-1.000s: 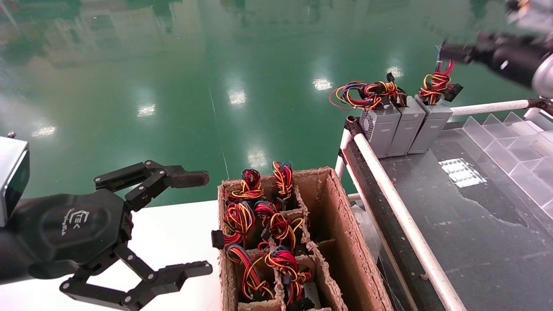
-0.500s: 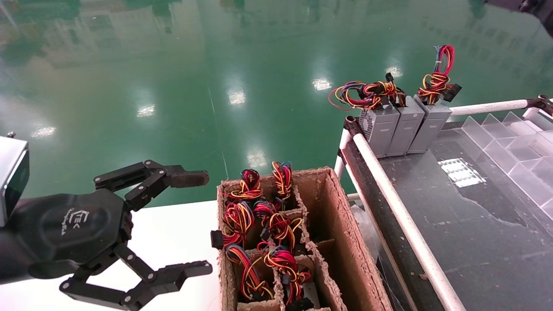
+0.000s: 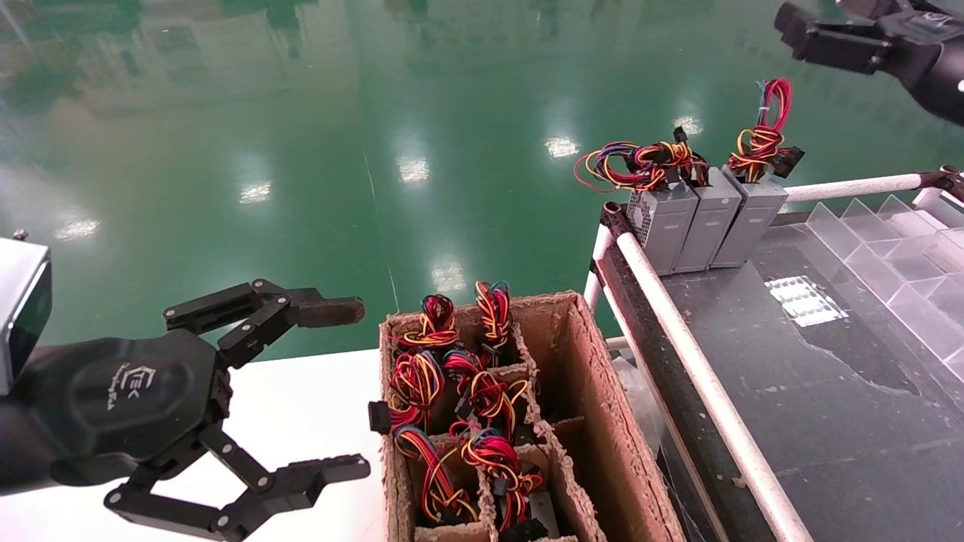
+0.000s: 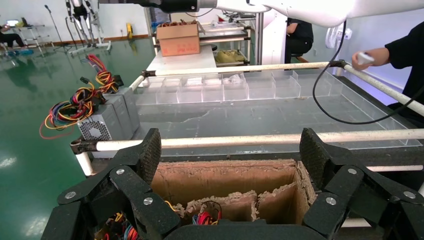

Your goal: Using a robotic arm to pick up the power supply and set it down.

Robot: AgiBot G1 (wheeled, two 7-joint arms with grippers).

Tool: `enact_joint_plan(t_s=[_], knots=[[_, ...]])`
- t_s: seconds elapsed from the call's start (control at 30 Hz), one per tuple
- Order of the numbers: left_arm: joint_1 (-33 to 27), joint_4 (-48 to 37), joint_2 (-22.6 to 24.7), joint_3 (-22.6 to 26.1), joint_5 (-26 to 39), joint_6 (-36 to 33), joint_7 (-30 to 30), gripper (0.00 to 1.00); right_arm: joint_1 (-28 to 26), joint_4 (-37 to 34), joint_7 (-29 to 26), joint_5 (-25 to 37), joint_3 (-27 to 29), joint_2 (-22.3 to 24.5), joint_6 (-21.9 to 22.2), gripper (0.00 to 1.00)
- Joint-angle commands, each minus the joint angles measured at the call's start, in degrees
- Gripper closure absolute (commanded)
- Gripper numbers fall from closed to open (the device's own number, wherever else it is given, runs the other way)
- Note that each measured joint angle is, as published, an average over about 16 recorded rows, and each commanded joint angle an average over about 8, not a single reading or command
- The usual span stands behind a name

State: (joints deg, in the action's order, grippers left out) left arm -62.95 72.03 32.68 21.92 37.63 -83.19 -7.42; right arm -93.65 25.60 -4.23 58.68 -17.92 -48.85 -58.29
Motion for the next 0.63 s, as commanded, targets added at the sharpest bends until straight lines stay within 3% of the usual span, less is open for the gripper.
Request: enact_joint_plan(t_s=[0.03, 0.63], knots=[[0.0, 0.0, 0.0, 0.0, 0.0, 0.0, 0.0, 0.0, 1.62, 2.43, -0.33, -0.85, 0.1, 0.7, -1.39, 0.0], [0.0, 0.0, 0.0, 0.01, 0.0, 0.0, 0.0, 0.0, 15.0, 22.43, -3.05, -7.86, 0.89, 6.47, -12.81, 0.0]])
